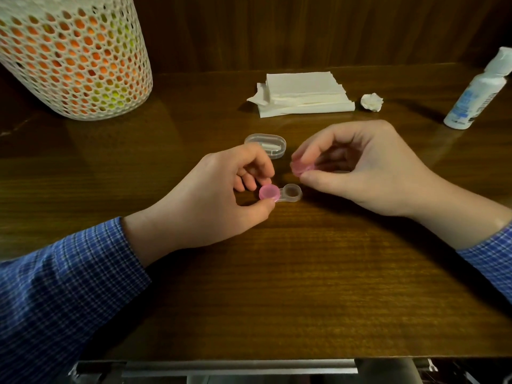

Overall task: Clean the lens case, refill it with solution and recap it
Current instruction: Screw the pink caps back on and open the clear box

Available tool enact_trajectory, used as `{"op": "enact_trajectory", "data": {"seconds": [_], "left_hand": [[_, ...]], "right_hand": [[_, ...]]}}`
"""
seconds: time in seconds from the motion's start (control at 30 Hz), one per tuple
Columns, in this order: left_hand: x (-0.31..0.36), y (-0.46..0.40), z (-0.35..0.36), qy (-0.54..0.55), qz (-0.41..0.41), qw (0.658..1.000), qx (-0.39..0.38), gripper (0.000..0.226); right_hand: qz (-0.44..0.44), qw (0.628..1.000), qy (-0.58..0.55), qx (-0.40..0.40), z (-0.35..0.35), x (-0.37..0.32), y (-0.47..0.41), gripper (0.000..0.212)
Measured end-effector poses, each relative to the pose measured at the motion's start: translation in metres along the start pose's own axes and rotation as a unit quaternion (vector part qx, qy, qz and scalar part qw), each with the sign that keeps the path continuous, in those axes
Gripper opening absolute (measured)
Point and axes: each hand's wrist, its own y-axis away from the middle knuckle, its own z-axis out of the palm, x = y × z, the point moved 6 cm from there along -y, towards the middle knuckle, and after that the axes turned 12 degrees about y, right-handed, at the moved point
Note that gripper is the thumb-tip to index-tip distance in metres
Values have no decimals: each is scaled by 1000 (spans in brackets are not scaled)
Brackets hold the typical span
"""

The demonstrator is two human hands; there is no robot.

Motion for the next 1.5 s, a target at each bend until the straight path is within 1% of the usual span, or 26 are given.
{"op": "enact_trajectory", "data": {"seconds": [0.1,0.23,0.4,0.93,1.13,1.5], "left_hand": [[1,0,1,-11,1,1000,-10,18],[2,0,0,-16,11,1000,-9,14],[1,0,0,-12,14,1000,-7,11],[1,0,0,-6,18,1000,-11,8],[2,1,0,-9,19,1000,-9,10],[1,1,0,-10,14,1000,-11,11]], "right_hand": [[-10,999,17,-29,8,-5,1,15],[-17,997,49,-55,15,-6,2,10],[-1,995,76,-69,17,-2,1,8],[-21,995,68,-70,17,1,1,11],[-43,992,91,-73,19,0,2,11],[-41,991,105,-74,19,-2,2,14]]}}
